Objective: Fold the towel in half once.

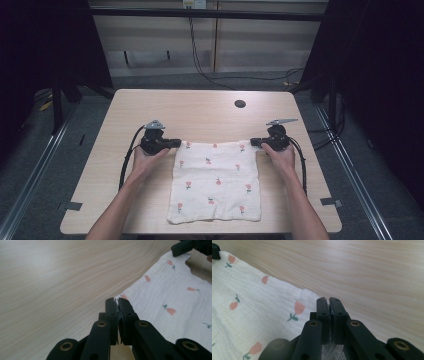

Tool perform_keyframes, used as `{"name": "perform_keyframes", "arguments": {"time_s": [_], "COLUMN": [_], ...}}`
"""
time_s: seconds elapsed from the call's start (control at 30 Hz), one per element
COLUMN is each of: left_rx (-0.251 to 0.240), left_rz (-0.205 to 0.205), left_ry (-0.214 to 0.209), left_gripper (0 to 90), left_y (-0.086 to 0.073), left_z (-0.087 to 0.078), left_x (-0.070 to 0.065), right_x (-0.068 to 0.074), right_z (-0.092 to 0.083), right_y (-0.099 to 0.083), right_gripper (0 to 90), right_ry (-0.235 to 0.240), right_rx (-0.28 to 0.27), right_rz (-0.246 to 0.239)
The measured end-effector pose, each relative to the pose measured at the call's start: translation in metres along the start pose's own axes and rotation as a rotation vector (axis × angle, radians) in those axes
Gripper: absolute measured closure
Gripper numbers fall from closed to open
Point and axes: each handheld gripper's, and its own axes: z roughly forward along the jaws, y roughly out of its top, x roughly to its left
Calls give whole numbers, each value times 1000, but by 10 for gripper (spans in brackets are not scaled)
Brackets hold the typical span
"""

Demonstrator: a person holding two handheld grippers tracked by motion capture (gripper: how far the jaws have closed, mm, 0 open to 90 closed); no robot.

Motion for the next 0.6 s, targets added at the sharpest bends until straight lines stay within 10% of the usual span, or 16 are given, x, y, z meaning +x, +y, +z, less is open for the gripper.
{"name": "perform_keyframes", "arguments": {"time_s": [0.6], "left_rx": [-44], "left_rz": [16], "left_ry": [-39], "left_gripper": [872], "left_y": [7], "left_z": [-23], "left_x": [-24], "right_x": [17], "right_z": [-30], "right_y": [10], "right_gripper": [873], "right_ry": [47], "right_rx": [-59], "right_rz": [-64]}}
